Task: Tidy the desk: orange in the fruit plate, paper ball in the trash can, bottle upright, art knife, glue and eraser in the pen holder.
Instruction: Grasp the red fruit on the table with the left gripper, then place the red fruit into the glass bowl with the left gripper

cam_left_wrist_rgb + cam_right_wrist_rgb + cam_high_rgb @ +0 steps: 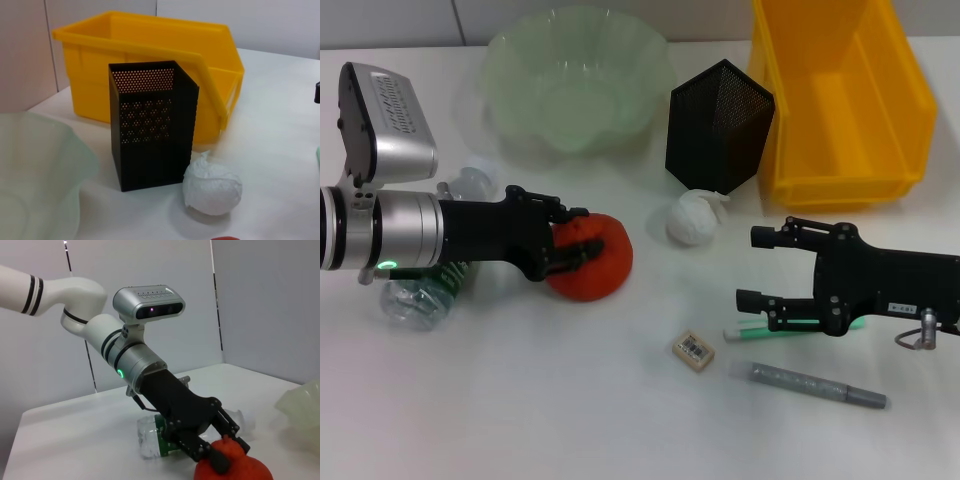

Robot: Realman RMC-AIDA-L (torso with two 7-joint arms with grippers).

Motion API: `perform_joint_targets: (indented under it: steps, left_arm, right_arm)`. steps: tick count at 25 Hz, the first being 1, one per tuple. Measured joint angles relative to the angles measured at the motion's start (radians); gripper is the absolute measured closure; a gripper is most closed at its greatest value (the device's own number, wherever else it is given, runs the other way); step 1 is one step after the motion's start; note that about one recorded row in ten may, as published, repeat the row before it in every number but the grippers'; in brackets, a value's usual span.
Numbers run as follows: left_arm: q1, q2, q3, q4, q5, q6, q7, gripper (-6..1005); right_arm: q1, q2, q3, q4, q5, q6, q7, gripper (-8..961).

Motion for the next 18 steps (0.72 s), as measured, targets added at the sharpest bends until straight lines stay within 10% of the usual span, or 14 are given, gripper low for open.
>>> perform_joint_targets:
  steps: [18]
  left_arm:
    - [0.0, 0.0, -0.001, 0.0, -0.006, 0.01, 0.001, 816]
  right_arm:
    - [0.002, -0.001, 0.0, 0.0, 0.0, 0.0, 0.002, 146]
